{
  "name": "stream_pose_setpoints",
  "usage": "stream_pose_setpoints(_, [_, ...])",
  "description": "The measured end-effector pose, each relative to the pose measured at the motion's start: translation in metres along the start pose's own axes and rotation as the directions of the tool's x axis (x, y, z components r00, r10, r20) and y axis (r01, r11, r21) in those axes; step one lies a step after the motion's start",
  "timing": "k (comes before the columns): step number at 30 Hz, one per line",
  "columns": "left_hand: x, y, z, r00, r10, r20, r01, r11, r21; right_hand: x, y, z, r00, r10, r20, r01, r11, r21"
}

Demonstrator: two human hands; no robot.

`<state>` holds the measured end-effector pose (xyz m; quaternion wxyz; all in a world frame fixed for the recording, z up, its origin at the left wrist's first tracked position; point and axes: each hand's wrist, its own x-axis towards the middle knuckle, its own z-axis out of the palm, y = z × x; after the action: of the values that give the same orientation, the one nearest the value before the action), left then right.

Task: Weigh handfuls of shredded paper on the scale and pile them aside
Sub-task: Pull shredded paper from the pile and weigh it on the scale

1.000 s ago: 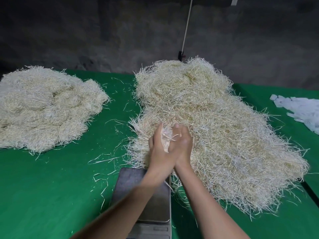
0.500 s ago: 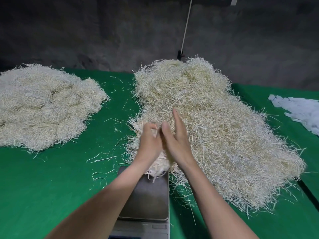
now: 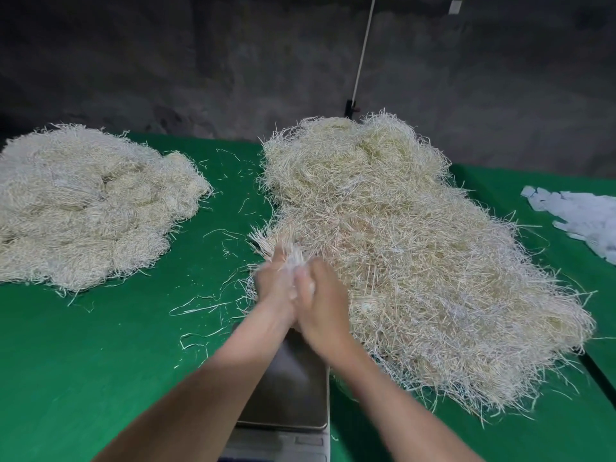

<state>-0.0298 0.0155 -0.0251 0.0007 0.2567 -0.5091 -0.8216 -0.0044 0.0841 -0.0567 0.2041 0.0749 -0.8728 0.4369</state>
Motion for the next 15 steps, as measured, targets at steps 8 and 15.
stream_pose_setpoints(8, [-0.001,-0.008,-0.002,0.999,0.045,-0.014,-0.042,0.984,0.173,-0.007,0.0,0.005,0.983,0.163,-0.08,-0.157,0.984,0.079])
stream_pose_setpoints(15, [-0.002,-0.003,-0.011,0.993,-0.091,0.081,0.088,0.995,0.04,-0.015,-0.006,0.01,0.992,0.124,-0.023,-0.125,0.992,-0.024])
